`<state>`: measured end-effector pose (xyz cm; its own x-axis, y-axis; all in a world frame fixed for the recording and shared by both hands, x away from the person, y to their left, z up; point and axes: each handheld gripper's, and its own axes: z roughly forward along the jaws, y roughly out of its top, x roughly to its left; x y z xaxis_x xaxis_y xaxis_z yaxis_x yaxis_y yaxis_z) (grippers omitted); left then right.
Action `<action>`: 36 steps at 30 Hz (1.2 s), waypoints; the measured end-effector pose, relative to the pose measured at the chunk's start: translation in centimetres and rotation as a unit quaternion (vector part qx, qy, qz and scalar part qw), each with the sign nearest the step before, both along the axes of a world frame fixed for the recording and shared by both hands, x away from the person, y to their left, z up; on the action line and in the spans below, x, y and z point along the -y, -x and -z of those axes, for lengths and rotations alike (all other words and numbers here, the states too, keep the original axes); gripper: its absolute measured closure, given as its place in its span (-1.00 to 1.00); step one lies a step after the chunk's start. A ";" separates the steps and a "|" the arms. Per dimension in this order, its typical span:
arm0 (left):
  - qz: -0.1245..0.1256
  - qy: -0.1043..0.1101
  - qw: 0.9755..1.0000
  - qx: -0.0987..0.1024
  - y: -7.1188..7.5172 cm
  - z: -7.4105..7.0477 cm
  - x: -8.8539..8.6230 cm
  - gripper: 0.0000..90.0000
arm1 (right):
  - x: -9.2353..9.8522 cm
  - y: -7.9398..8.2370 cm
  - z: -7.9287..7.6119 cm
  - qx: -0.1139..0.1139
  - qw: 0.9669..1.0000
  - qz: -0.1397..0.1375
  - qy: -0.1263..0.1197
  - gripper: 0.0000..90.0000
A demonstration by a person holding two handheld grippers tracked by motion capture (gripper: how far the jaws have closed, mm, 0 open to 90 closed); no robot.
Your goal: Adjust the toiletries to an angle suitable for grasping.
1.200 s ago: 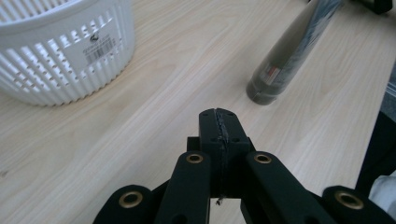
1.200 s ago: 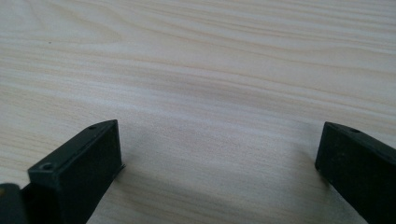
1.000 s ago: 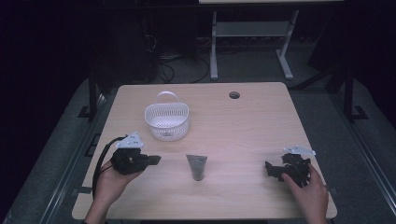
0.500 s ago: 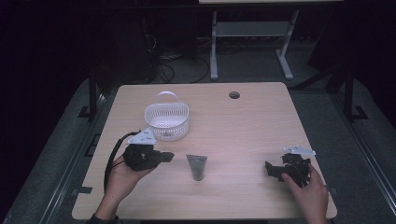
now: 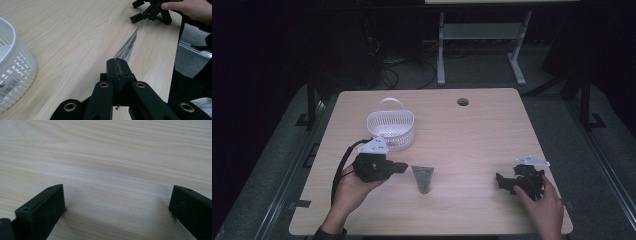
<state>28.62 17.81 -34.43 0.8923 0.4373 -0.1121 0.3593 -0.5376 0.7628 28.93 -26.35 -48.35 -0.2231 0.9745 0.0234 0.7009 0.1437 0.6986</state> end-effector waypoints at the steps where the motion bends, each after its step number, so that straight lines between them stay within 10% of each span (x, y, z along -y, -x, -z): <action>1: 0.002 0.000 1.000 -0.001 0.0 0.0 0.1 1.00 | 0.0 0.0 0.0 0.000 1.000 0.000 0.000 -1.00; 36: -0.006 -0.023 1.000 0.000 -1.8 0.9 1.5 1.00 | 0.0 0.0 0.0 0.000 1.000 0.000 0.000 -1.00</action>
<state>30.39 16.30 -35.31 0.8868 0.4530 -0.0913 0.3661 -0.5683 0.7369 28.93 -26.35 -48.35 -0.2231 0.9745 0.0231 0.7008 0.1439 0.6987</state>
